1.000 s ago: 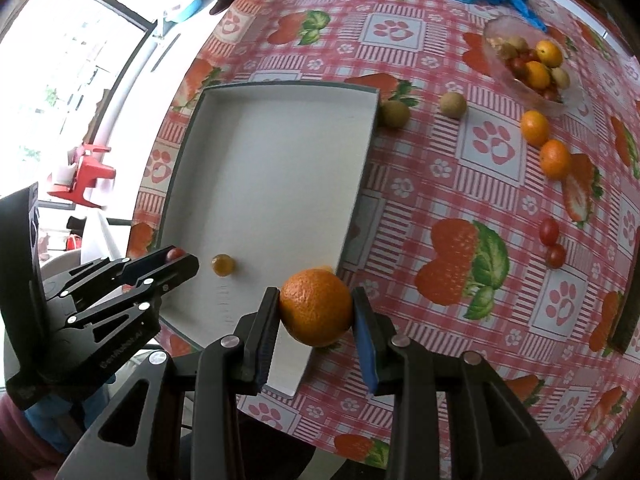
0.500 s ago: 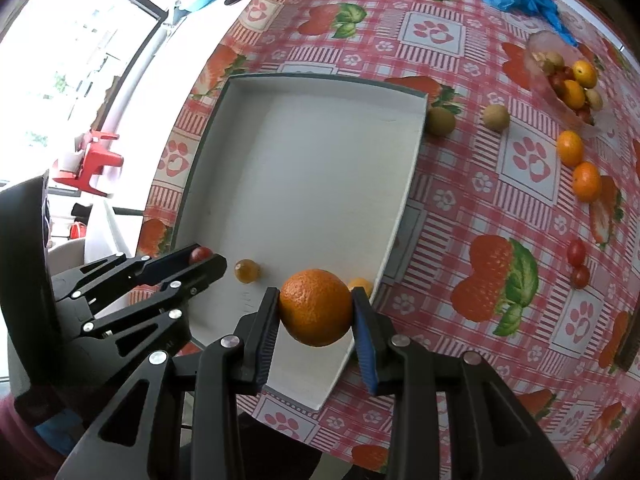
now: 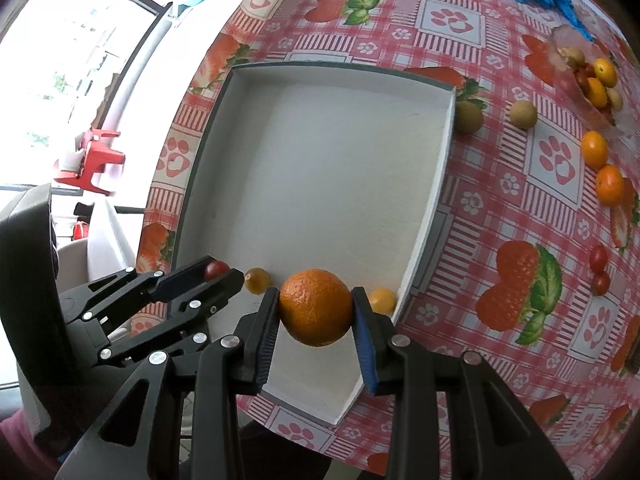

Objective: Organize fruits
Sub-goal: 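Carry the cherry tomato and mandarin over the white tray, then open both grippers to drop the tomato and mandarin into the tray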

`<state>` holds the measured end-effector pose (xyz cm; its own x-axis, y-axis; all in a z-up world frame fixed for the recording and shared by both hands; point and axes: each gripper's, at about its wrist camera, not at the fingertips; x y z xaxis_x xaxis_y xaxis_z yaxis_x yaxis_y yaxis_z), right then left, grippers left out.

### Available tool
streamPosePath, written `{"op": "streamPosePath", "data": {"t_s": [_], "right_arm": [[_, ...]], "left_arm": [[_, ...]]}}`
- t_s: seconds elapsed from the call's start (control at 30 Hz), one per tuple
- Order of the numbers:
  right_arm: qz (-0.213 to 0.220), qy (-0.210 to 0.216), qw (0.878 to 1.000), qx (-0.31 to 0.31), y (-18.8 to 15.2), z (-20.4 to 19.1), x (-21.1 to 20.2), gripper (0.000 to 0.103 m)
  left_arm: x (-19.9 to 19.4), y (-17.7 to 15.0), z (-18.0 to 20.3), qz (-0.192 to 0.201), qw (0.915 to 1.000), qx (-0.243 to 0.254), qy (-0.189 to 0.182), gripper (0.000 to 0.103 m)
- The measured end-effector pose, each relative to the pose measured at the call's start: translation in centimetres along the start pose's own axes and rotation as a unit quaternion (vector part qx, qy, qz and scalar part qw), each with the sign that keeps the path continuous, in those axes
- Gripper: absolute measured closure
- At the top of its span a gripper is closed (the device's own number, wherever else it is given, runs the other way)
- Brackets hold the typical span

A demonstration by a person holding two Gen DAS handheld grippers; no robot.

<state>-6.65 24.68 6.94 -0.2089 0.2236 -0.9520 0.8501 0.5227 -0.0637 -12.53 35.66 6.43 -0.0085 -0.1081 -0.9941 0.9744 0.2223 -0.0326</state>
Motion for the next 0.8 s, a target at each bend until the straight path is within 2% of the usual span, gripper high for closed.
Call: {"op": "streamPosePath", "data": {"t_s": [0.3,0.43,0.53,0.57,0.6,0.63,0.67,0.73,0.8], "right_arm": [[-0.013,-0.001,1.000,-0.007,0.1,-0.4,0.8,0.063],[-0.011,0.000,1.000,-0.008,0.2,-0.5,0.6,0.047],[-0.008,0.000,1.000,-0.008,0.1,-0.3,0.3,0.043],[-0.006,0.001,1.000,-0.007,0.0,-0.2,0.1,0.042],[-0.004,0.001,1.000,-0.005,0.0,-0.1,0.0,0.040],[-0.002,0.002,1.000,-0.003,-0.1,0.2,-0.2,0.037],[0.001,0.003,1.000,0.001,-0.2,0.5,-0.4,0.036],[0.002,0.003,1.000,0.007,-0.3,1.0,-0.6,0.033],[0.004,0.003,1.000,0.012,-0.4,1.5,-0.9,0.030]], "left_arm": [[0.5,0.1,0.1,-0.003,1.0000,-0.001,0.006,0.080],[0.6,0.1,0.2,-0.006,0.9999,0.003,0.010,0.079],[0.8,0.3,0.5,-0.015,0.9998,0.007,0.013,0.079],[0.9,0.4,0.6,-0.018,0.9997,0.008,0.015,0.076],[0.9,0.4,0.7,-0.019,0.9997,0.009,0.016,0.053],[0.8,0.4,0.7,-0.017,0.9997,0.009,0.018,0.037],[0.3,0.4,0.8,-0.001,0.9996,0.005,0.028,0.016],[-0.4,0.4,0.9,0.018,0.9992,0.006,0.034,0.015],[-0.4,0.9,1.1,0.009,0.9993,0.012,0.034,0.015]]}}
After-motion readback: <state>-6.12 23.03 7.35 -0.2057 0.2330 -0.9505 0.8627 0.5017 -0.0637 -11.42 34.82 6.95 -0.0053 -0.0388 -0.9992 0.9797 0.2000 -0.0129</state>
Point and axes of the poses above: each gripper's, at about its wrist camera, not at the fingertips, and x roughly the way its jaws point, z to its right, y to its top, and after that the axes turned 8 degrees about -z, right-handed
